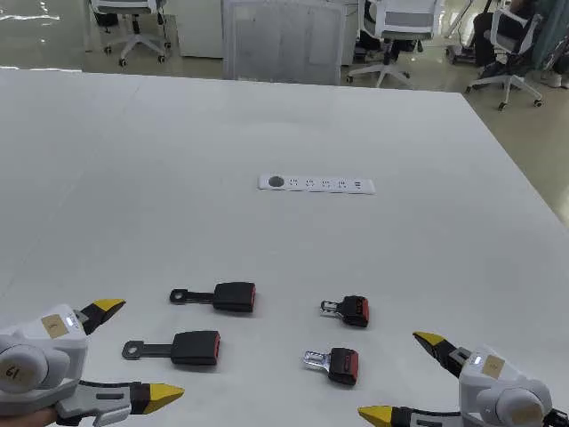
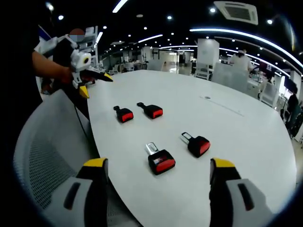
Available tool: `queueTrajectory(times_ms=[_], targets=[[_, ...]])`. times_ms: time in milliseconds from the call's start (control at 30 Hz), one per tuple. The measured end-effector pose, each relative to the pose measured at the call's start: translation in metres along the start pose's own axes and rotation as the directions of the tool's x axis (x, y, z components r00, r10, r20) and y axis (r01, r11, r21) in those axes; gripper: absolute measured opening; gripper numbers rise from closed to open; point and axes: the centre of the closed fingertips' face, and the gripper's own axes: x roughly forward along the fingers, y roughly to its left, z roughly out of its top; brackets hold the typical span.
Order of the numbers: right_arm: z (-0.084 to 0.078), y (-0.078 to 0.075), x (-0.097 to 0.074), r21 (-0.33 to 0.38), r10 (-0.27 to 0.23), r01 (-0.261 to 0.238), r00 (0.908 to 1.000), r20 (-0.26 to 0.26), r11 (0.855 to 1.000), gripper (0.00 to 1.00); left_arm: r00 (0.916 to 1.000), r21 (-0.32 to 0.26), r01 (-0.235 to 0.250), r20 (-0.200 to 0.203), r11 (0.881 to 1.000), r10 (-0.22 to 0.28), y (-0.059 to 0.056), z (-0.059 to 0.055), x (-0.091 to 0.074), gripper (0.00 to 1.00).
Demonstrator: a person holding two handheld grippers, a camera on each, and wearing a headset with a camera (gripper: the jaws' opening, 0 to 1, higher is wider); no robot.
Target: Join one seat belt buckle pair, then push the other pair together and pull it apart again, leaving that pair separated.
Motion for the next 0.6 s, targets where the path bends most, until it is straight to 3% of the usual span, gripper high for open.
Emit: queueTrajectory(times_ms=[600], targets=[[0.0009, 0.0009, -0.0038, 0.011, -0.009, 0.009, 0.9998, 0.016, 1.000, 0.91, 0.9999, -0.010, -0.007, 0.008, 1.000, 0.007, -0.0002, 0.0022, -0.0001, 0.96]])
